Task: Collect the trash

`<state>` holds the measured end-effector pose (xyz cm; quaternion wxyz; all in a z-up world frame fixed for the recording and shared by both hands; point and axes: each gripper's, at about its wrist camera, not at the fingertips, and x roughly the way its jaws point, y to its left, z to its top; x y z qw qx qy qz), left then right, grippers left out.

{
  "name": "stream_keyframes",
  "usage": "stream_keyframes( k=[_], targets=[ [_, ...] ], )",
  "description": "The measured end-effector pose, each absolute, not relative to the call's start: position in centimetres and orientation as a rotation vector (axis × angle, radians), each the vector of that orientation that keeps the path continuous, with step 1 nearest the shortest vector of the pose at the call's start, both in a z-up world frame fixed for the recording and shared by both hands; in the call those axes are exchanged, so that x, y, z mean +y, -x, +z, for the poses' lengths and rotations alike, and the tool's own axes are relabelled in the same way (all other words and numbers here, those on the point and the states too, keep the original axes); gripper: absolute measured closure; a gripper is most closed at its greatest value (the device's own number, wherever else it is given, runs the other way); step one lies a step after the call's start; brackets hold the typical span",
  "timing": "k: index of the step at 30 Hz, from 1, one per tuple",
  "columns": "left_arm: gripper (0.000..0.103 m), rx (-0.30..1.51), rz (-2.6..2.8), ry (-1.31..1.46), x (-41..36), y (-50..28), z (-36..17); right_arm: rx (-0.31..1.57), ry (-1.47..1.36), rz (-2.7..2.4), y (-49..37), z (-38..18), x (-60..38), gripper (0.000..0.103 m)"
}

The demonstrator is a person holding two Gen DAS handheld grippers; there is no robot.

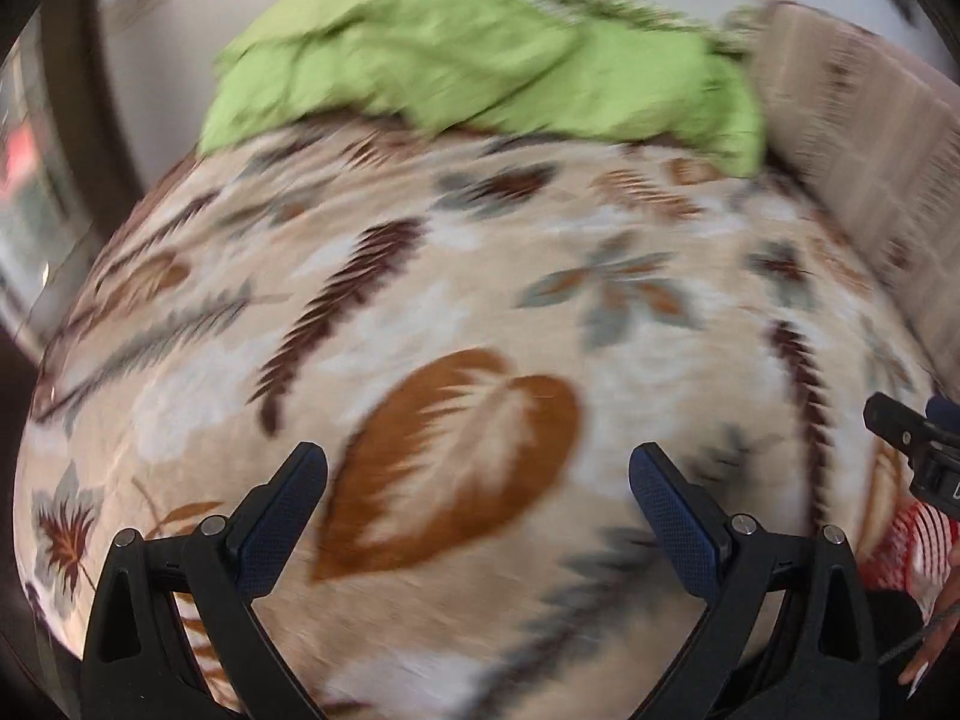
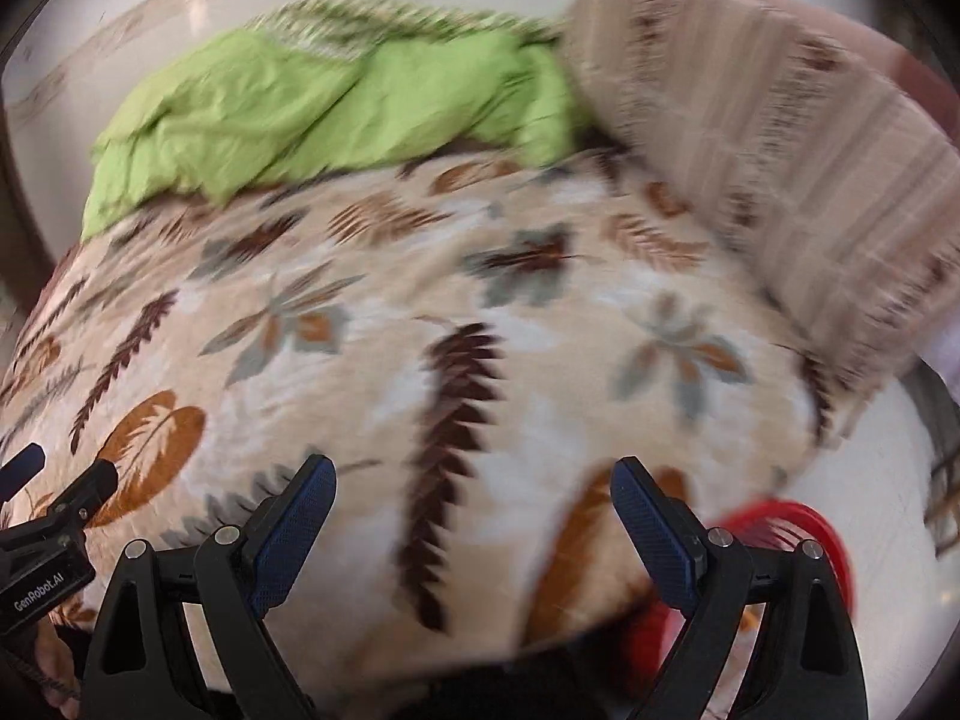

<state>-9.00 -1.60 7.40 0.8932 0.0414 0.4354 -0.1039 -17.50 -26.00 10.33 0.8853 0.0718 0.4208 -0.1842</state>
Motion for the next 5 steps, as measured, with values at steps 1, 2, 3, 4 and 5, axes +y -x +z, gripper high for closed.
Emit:
stream_keyframes(
  k=[1,2,3,4,5],
  targets=[
    [0.003,0.923,-0.184,-0.073,-0.8,7.8,6.9,0.908,-0.142,-0.358,15.1,9.3,-25.1,0.009],
    [0.003,0.952,-0.121,-0.056,0.5,6.3,5.9,0.928,-0.142,-0.338,13.2,8.4,-24.4,0.009],
    [0.003,0.97,-0.086,-0.057,1.1,5.2,5.3,0.957,-0.143,-0.318,11.2,7.3,-23.9,0.009],
    [0.003,0.979,-0.06,-0.064,1.6,4.2,4.7,0.996,-0.144,-0.32,8.7,5.9,-23.0,0.009],
    [0.003,0.979,-0.031,-0.081,2.0,3.3,4.0,1.008,-0.153,-0.319,7.2,5.0,-22.5,0.009]
  ],
)
